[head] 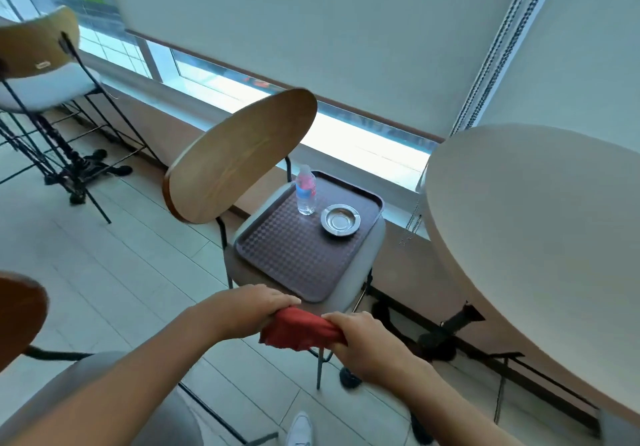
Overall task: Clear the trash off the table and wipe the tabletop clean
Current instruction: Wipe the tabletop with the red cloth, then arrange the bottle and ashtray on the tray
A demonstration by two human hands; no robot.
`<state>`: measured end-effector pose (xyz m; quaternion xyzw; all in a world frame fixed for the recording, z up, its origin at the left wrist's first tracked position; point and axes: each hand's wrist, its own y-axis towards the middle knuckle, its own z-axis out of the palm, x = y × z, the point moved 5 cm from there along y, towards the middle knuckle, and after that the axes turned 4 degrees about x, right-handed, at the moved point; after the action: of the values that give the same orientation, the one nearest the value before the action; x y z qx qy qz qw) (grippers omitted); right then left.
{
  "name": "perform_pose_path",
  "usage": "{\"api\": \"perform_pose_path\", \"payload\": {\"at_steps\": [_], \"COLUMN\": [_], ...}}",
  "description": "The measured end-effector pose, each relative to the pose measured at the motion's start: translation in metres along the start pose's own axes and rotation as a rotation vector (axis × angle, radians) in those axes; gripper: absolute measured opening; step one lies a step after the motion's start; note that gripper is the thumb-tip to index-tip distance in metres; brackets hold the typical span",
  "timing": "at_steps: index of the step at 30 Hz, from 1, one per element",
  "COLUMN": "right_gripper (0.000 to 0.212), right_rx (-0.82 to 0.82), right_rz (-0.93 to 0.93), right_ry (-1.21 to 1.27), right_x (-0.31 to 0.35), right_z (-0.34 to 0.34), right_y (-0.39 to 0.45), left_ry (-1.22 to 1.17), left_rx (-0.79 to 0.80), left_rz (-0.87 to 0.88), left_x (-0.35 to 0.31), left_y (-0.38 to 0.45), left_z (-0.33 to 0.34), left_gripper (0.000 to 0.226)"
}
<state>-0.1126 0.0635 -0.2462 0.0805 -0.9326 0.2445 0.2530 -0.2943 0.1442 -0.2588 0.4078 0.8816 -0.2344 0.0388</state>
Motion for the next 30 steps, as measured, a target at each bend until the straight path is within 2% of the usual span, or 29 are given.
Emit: {"api": "perform_pose_path", "payload": {"at_steps": [7,10,13,16,19,21,25,28,30], "right_gripper": [0.045,0.043,0.047,0.052,0.057,0.063,0.067,0.070,0.069], "right_rx": [-0.036,-0.075,-0.131,-0.211,-0.213,-0.178,-0.072,-0.051,-0.062], "right_rz": [0.115,0.141,0.156,0.149,0.170,0.185,0.175,0.171,0.186], "right_ry": [0.170,0.216,0.224,0.168,0.091,0.037,-0.123,-0.204,-0.237], "right_x": [-0.018,-0.024,-0.029,-0.034,-0.044,-0.053,-0.073,-0.080,-0.082], "right_z": [-0.002,-0.014,-0.030,-0.044,-0.034,-0.012,0.044,0.069,0.077], "right_y": [0.094,0.130,0.165,0.189,0.206,0.212,0.215,0.212,0.211], "left_ry": [-0.099,-0.087,-0.090,-0.095,-0.049,-0.041,0.018,0.101,0.119], "left_rx": [0.068,0.089,0.019,-0.100,-0.156,-0.126,0.042,0.062,0.038], "left_rz": [-0.040,-0.055,-0.058,0.014,0.059,0.076,0.093,0.093,0.075], "left_x": [0.071,0.094,0.118,0.137,0.150,0.151,0.149,0.155,0.160], "left_y": [0.062,0.086,0.112,0.134,0.151,0.157,0.160,0.158,0.158], "left_z": [0.000,-0.010,-0.024,-0.033,-0.021,-0.002,0.048,0.077,0.086], "left_gripper": [0.050,0.050,0.050,0.055,0.064,0.069,0.074,0.081,0.075]}}
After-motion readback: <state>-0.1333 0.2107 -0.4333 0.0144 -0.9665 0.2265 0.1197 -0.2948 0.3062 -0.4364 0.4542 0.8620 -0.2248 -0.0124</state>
